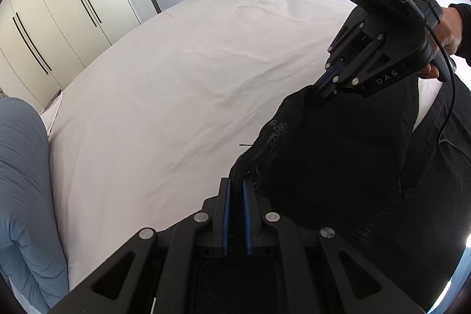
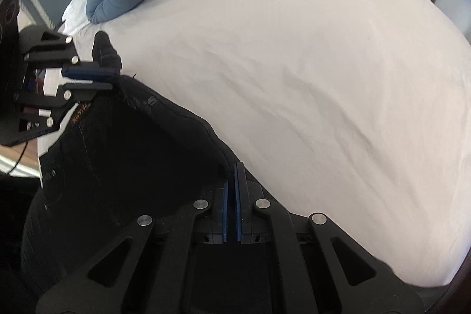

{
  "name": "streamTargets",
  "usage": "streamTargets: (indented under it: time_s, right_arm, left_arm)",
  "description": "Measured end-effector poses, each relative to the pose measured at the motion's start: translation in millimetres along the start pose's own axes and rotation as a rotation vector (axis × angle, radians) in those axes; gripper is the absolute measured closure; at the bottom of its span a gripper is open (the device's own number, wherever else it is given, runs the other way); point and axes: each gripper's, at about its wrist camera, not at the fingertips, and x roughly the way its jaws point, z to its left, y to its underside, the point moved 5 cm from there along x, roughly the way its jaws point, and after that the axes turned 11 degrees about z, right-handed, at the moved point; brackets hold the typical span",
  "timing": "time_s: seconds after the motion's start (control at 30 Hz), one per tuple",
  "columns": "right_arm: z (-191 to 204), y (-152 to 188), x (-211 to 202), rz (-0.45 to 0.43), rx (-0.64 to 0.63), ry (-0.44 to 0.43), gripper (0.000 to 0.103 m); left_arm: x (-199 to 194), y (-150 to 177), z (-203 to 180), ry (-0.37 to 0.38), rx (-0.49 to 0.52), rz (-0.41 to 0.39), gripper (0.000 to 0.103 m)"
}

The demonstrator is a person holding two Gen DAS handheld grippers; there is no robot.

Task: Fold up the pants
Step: 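Close both tools on the waistband and lift the jeans off the bed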

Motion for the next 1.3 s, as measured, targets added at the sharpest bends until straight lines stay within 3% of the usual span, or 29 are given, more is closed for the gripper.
streamTargets:
  time_s: [0.13, 0.23, 0.43, 0.6, 0.67, 0.77, 0.93, 1.07, 1.3]
  right_arm:
    - [9, 4, 3, -0.026, 0.145, -0.12, 0.1]
    - [29, 10, 4, -0.037, 0.173, -0.182, 0.1]
    - [79, 31, 6, 0.004, 0.104, -0.173, 0.1]
    - [125, 73, -2, 0.032, 0.009, -0.081, 0.101]
    - [125, 114, -14, 0.037, -0.029, -0.055, 0.101]
    - [159, 138, -10, 0.052, -0.105, 0.06, 0.101]
    - [198, 174, -9, 0.042, -0.143, 0.129, 0.101]
    - [239, 194, -3, 0.038, -0.216, 0.236, 0.101]
    - [300, 206, 15, 0.045, -0.316, 0.32, 0.101]
  left_arm:
    - [-9, 6, -9, 0.009, -0.002, -0.001, 0.095]
    - [-13, 13, -14, 0.005, 0.0, 0.006, 0.095]
    - [-29, 34, -30, 0.02, -0.004, 0.002, 0.095]
    - [-33, 63, -46, 0.042, -0.002, 0.022, 0.095]
    - [-34, 73, -61, 0.053, 0.023, 0.031, 0.095]
    - [-32, 87, -91, 0.016, 0.107, 0.048, 0.095]
    - [-30, 110, -119, -0.005, 0.139, 0.047, 0.096]
    - [-30, 129, -137, -0.113, 0.221, 0.05, 0.096]
    - [-26, 155, -141, -0.166, 0.253, 0.063, 0.096]
